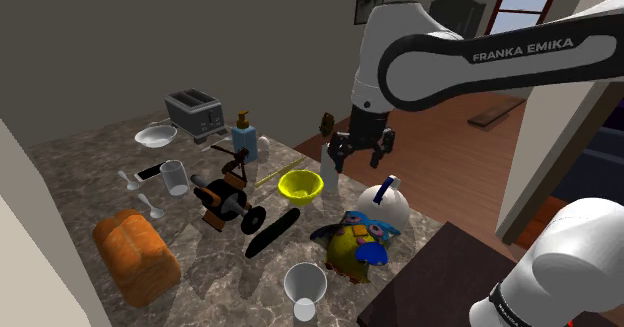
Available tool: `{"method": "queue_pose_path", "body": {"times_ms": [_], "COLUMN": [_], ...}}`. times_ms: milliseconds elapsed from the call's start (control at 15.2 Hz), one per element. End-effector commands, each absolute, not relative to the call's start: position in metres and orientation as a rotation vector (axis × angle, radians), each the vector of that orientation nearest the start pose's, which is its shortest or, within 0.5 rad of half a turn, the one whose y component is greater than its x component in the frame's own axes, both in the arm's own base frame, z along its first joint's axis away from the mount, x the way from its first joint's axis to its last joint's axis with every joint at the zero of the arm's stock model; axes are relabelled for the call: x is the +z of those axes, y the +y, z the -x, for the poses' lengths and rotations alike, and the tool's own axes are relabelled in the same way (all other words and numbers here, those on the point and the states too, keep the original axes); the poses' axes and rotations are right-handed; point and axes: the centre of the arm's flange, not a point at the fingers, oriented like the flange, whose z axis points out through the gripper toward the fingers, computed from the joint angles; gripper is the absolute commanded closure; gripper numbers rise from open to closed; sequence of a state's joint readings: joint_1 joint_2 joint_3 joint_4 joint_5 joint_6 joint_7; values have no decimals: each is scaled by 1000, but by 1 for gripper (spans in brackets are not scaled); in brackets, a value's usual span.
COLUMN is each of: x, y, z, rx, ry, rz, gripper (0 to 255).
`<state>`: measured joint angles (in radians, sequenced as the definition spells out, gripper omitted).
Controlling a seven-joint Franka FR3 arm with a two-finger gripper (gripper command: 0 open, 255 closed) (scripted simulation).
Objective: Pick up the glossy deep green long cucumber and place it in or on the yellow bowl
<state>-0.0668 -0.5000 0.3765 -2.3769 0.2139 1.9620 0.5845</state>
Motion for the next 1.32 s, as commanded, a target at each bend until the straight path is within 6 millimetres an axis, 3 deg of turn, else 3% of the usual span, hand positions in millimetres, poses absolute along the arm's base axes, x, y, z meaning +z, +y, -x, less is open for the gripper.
{"method": "queue_pose_path", "body": {"times_ms": [0,660,1254], "x": [478,382,290], "y": [166,225,254], "z": [-400,-479,-558], "rx": [-59,14,81], "ry": [698,1165,1571], "rz": [3022,2919,2764], "gripper": [0,0,0]}}
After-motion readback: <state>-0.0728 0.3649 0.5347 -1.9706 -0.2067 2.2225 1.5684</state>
